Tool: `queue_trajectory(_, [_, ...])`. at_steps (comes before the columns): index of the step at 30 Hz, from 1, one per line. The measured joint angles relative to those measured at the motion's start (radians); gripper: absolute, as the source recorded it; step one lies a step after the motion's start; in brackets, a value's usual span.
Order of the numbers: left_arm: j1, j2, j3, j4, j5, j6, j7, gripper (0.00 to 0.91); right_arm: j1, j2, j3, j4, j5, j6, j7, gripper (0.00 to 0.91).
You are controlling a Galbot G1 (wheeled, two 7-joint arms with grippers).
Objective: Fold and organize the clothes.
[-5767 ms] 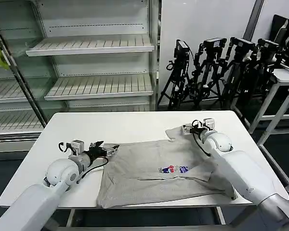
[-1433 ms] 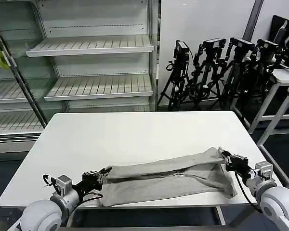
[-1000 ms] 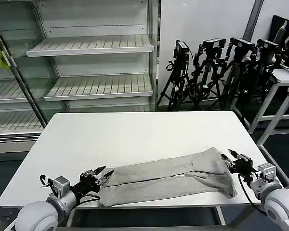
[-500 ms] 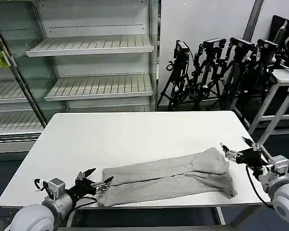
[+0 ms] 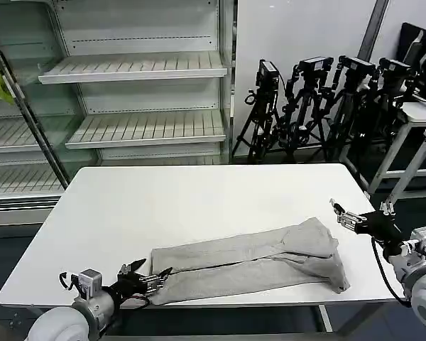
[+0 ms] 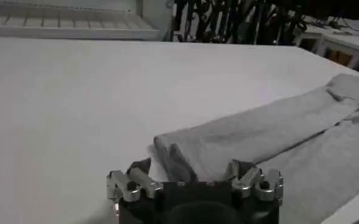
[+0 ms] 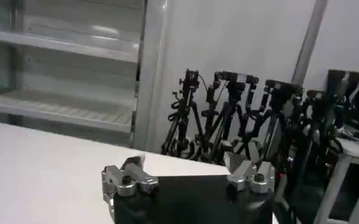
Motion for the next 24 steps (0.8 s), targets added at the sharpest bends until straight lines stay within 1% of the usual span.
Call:
queue_trajectory(2, [-0.001, -0.005, 0.005, 0.006, 0.004, -0.001, 0.001, 0.907, -0.004, 0.004, 0.006, 0.008, 0.001, 0.0, 0.001, 0.907])
queue_trajectory(3, [0.0, -0.008, 0.007, 0.007, 0.006, -0.001, 0.002, 0.856, -0.005, 0.005, 0.009, 0.012, 0.002, 0.0, 0.001, 0.907])
queue_trajectory(4, [0.0, -0.011, 0.008, 0.007, 0.008, -0.001, 0.003, 0.484, -0.005, 0.007, 0.01, 0.015, 0.003, 0.0, 0.001, 0.907])
queue_trajectory(5, [0.001, -0.014, 0.009, 0.008, 0.009, -0.001, 0.004, 0.292, -0.006, 0.008, 0.012, 0.017, 0.004, 0.0, 0.001, 0.907])
queue_trajectory(6, [0.003, -0.017, 0.01, 0.008, 0.012, -0.001, 0.005, 0.05, -0.006, 0.009, 0.013, 0.019, 0.004, 0.0, 0.001, 0.907])
queue_trajectory(24, [0.048, -0.066, 0.013, -0.017, 0.059, 0.001, 0.028, 0.05, -0.021, 0.038, 0.021, 0.056, 0.006, -0.001, 0.002, 0.907])
